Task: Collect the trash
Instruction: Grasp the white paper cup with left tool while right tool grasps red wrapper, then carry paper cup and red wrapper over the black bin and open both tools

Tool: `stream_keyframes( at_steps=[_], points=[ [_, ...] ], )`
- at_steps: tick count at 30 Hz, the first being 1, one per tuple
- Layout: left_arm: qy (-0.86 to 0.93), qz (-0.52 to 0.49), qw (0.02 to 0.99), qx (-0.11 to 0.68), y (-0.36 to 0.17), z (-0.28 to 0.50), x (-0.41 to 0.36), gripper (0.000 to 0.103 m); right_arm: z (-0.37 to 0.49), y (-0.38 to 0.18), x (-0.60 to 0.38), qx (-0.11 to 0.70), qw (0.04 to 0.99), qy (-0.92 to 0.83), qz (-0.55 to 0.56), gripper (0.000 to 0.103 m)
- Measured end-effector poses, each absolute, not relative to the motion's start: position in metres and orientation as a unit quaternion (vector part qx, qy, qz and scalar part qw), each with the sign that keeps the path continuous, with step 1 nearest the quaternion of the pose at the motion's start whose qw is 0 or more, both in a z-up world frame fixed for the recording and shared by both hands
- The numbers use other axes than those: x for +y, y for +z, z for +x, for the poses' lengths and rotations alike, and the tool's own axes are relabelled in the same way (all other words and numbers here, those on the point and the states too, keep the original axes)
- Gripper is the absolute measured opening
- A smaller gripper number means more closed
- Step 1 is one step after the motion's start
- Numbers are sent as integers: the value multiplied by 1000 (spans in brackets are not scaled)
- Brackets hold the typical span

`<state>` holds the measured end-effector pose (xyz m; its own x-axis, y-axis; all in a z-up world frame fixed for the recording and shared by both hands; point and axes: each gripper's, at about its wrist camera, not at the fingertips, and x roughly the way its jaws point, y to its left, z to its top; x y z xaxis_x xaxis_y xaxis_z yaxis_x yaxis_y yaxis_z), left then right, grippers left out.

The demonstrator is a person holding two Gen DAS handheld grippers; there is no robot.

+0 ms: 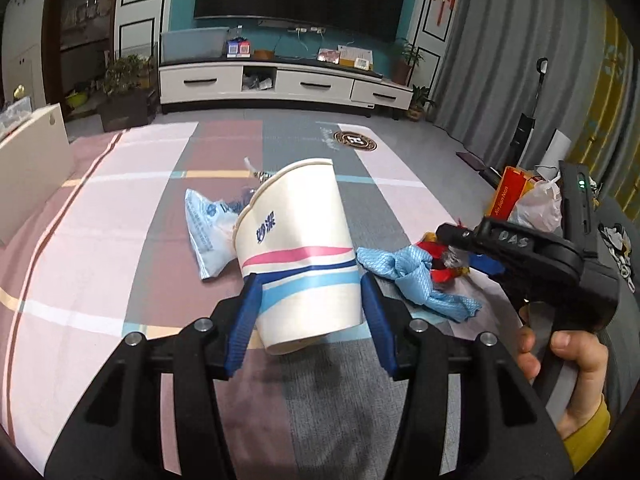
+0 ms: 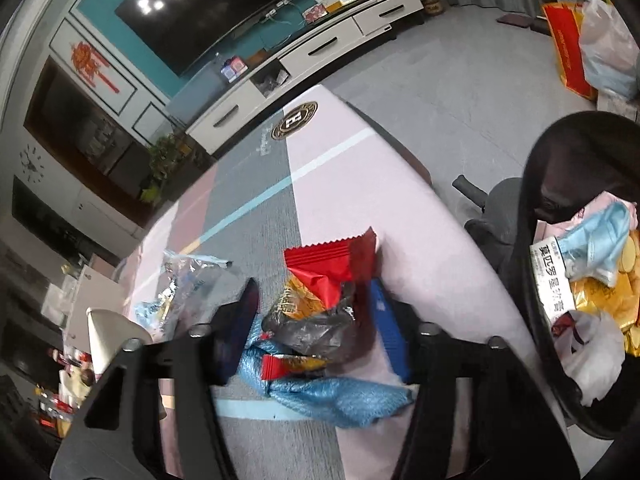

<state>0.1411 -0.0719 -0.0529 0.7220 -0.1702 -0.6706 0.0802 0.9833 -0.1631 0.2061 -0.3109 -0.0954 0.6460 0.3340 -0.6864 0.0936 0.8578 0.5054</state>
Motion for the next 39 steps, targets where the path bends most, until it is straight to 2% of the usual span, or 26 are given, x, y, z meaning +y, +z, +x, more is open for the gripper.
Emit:
stream_keyframes(
  at_steps=[4, 8, 17, 25, 39],
  points=[
    [-73, -61, 926, 365, -51, 136, -73, 52, 202, -94, -310, 411, 877, 62, 242, 23],
    [-77, -65, 927, 361, -47, 129, -73, 52, 188, -79, -318, 386, 887, 66, 244, 18],
    [-104, -59, 929, 351, -41, 111, -82, 52, 125, -31, -342, 326, 912, 77, 238, 18],
    [-153, -38, 921, 356, -39, 95, -115, 52, 102, -31, -377, 337, 917, 49, 209, 18],
    [-289, -24, 883, 369, -16, 124, -263, 52, 74, -35, -481, 315, 907, -23, 280, 18]
  ],
)
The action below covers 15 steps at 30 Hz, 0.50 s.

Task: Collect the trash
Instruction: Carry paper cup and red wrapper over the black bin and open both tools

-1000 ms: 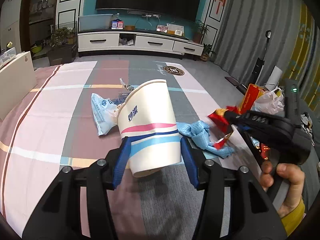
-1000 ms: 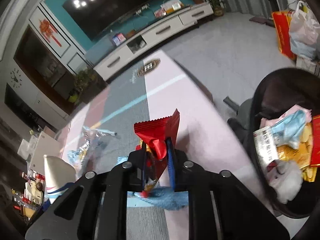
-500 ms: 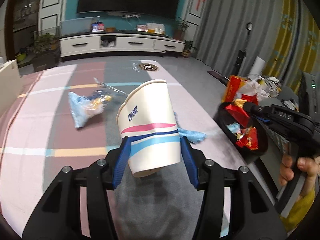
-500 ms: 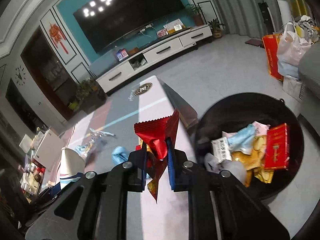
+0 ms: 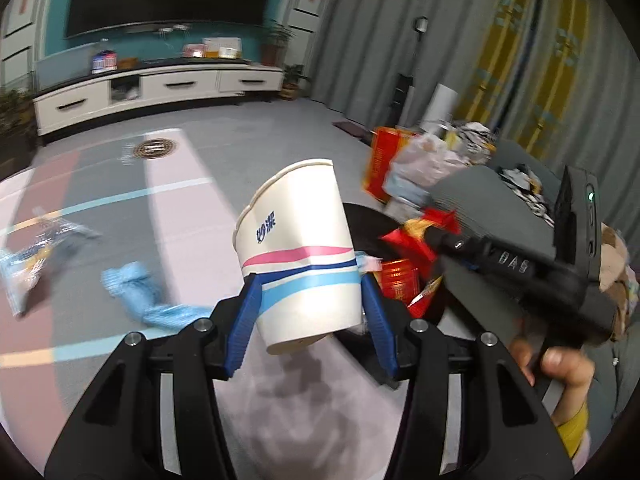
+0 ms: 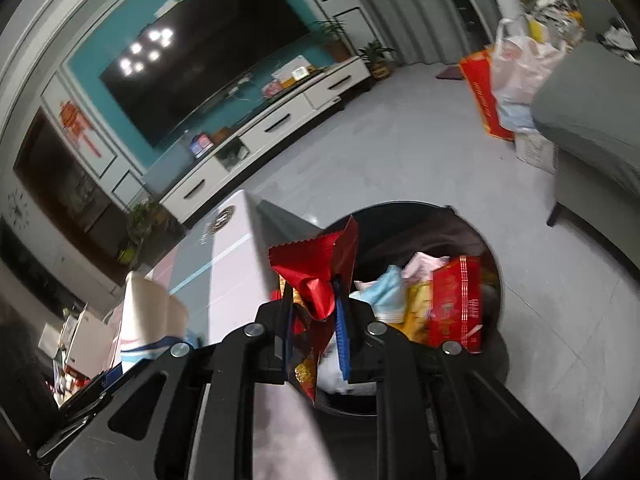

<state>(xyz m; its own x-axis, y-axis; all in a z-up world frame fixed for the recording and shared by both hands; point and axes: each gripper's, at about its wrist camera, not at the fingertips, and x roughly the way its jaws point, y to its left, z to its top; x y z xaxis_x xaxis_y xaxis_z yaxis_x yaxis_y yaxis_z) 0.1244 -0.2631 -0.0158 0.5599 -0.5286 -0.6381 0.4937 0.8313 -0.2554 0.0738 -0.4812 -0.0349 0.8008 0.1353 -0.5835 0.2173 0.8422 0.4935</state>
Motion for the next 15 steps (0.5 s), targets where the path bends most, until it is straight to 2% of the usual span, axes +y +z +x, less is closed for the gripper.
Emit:
stream_keyframes(
  at_steps=[11, 15],
  points=[
    [-308, 1, 851, 426, -56, 166, -351, 53, 77, -62, -530, 339, 876, -53, 339, 20],
    [-298, 12, 852, 430, -65, 173, -359, 53, 77, -71, -541, 347, 865, -57, 357, 27]
  ],
)
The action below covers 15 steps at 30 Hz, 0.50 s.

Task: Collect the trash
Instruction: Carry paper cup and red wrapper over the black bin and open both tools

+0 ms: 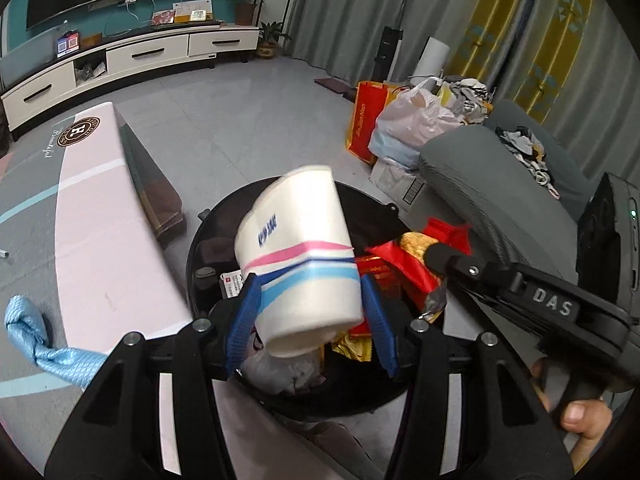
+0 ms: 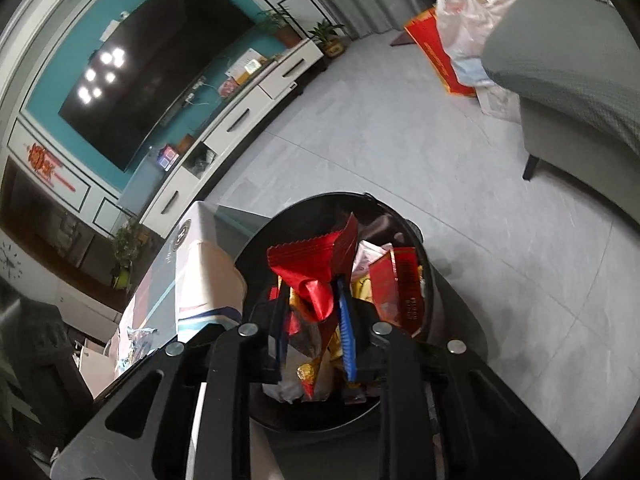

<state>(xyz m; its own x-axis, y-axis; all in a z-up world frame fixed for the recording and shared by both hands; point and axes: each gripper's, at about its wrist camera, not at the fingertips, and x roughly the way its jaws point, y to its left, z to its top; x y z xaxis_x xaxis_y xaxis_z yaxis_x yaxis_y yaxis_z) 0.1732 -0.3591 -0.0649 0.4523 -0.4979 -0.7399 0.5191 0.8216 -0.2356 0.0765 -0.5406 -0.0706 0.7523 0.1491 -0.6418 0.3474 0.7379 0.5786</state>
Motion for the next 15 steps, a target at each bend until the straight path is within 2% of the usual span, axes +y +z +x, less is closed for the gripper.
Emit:
stream_keyframes(
  at_steps=[1, 3, 5, 8, 15],
  points=[
    [-297, 12, 852, 430, -65, 175, -360, 54, 77, -73, -543, 349, 861, -57, 365, 28],
    [-294, 7, 853, 431, -67, 178, -360, 65, 77, -77, -545, 352, 855, -59, 375, 37],
    [-291, 3, 855, 430, -67, 179, -358, 67, 76, -77, -545, 352, 852, -59, 383, 42],
    [-292, -3, 859, 420, -61, 176, -348, 74, 73, -73, -546, 343, 855, -64, 385, 59],
    [-291, -41, 868, 400, -47, 159, -306, 84, 72, -67, -538, 332, 859, -64, 384, 60]
  ],
)
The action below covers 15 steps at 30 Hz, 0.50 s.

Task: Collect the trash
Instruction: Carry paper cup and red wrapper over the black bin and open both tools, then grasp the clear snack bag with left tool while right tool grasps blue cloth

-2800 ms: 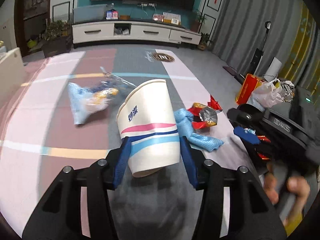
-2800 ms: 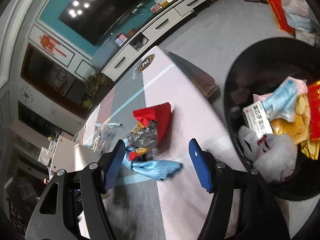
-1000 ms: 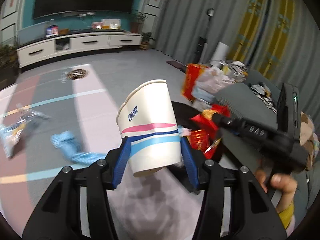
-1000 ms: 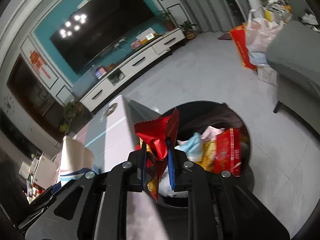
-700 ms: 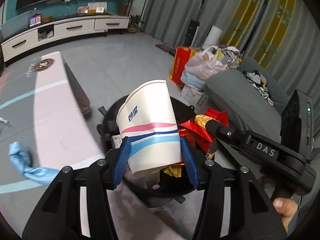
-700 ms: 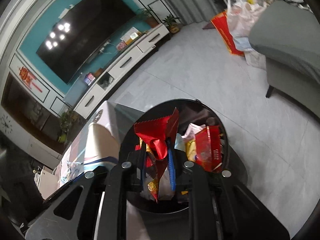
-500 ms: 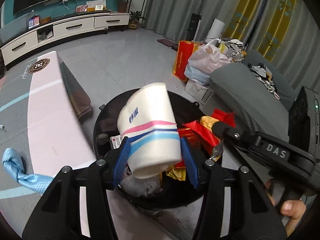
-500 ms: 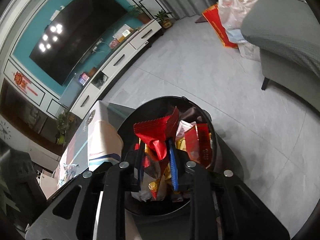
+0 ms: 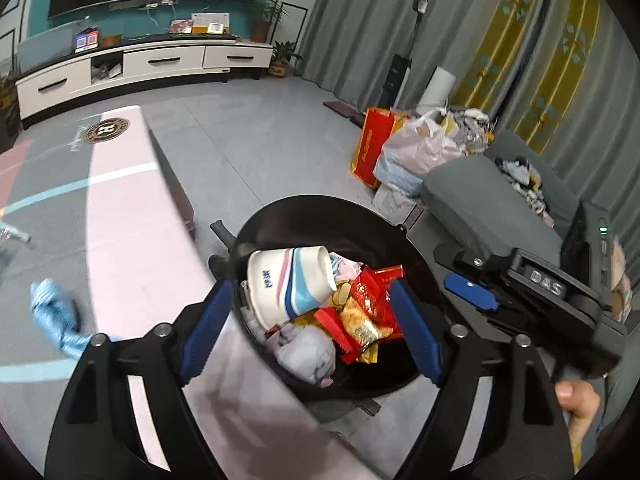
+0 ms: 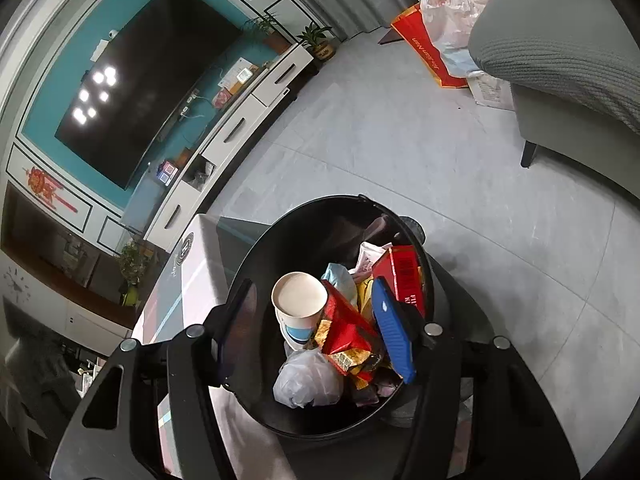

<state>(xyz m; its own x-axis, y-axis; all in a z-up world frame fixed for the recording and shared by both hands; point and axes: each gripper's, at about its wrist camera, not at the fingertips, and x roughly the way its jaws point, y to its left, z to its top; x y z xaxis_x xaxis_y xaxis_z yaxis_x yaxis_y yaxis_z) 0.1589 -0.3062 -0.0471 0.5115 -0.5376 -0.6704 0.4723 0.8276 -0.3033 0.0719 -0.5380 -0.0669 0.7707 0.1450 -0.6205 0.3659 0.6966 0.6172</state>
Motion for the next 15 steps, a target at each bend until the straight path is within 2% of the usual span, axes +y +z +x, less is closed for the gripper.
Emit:
stream_keyframes(
  at_steps=[6, 15],
  points=[
    [-250, -40, 894, 371, -42, 121, -249, 90, 82, -55, -510, 333, 875, -25, 351, 62],
    [-142, -59, 912, 381, -49, 107, -126, 92, 104, -44, -426, 370, 898, 51, 234, 65]
  ],
)
